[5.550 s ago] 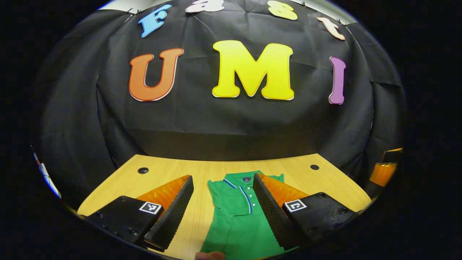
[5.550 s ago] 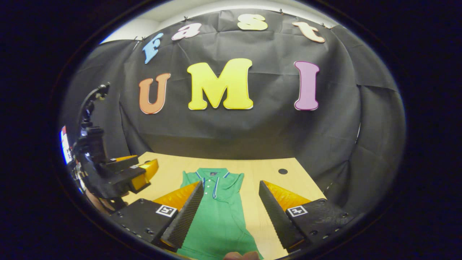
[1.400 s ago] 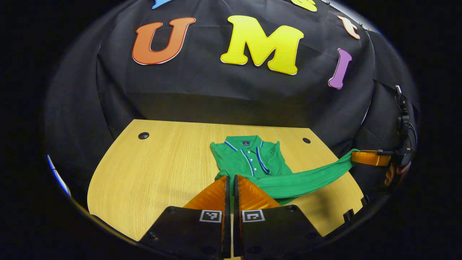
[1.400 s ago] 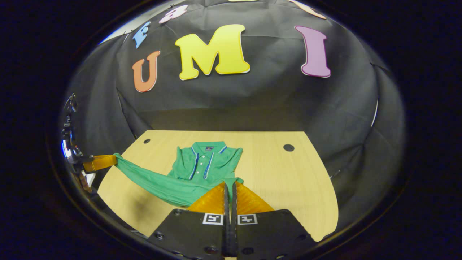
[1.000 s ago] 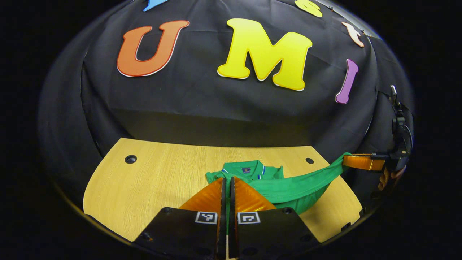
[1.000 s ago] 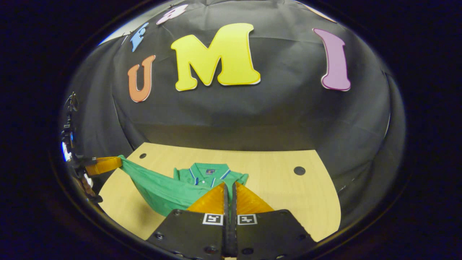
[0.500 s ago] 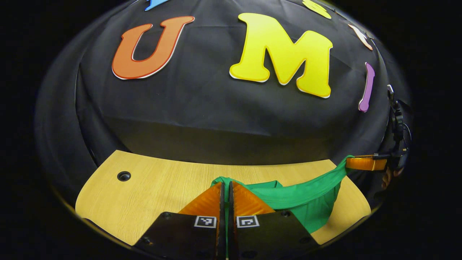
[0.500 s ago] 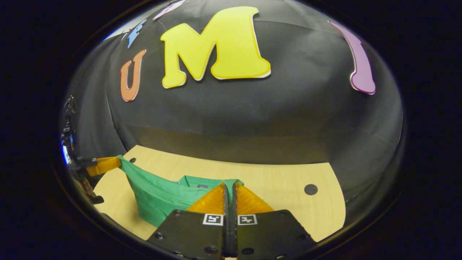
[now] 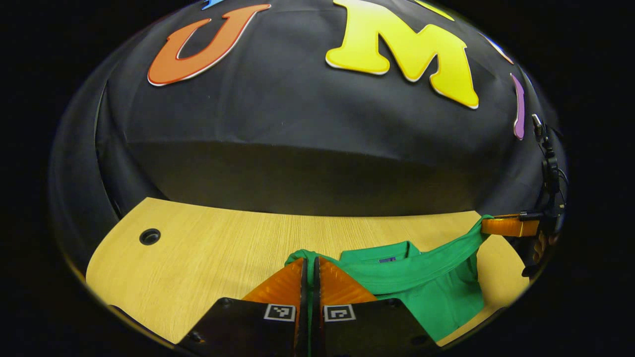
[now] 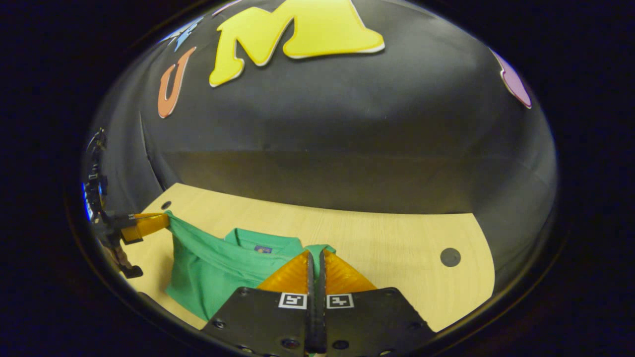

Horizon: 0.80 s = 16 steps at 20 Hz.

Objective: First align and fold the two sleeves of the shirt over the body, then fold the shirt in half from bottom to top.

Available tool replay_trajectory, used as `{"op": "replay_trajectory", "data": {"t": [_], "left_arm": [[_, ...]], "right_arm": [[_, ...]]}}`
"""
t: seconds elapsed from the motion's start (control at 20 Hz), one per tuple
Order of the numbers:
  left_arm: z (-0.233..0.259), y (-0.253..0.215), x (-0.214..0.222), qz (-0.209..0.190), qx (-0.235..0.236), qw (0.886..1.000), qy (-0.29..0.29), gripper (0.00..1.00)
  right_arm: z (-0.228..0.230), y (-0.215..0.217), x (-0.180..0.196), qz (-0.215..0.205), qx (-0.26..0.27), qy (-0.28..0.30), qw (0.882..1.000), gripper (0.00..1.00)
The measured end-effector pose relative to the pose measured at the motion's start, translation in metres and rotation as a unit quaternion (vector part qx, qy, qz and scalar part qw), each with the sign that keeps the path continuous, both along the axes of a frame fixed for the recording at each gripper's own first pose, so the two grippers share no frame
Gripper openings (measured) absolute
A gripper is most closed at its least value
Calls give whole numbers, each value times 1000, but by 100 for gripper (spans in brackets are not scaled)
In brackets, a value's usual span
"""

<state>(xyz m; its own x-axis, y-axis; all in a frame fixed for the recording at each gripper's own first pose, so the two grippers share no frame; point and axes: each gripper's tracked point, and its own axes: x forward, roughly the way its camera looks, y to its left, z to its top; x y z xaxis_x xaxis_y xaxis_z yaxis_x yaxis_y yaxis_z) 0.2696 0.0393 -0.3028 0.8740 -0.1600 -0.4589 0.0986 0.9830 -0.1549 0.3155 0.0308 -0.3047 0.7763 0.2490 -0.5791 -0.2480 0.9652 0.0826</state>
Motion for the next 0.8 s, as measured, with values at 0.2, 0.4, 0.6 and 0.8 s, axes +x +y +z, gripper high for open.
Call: {"op": "replay_trajectory", "data": {"t": [0.2, 0.4, 0.6, 0.8], "left_arm": [[-28, 2, 10, -2, 24, 1000, 9, 9], [-45, 7, 14, -3, 33, 999, 18, 17], [-42, 4, 7, 5, 35, 999, 22, 61], [-2, 12, -2, 24, 34, 999, -8, 100]], "right_arm": [[-37, -8, 7, 14, -65, -8, 998, 0], [-63, -15, 3, 3, -87, 13, 996, 4], [-60, -16, -4, -33, -75, 18, 996, 48], [-16, -19, -17, -68, -74, -25, 995, 97]]}}
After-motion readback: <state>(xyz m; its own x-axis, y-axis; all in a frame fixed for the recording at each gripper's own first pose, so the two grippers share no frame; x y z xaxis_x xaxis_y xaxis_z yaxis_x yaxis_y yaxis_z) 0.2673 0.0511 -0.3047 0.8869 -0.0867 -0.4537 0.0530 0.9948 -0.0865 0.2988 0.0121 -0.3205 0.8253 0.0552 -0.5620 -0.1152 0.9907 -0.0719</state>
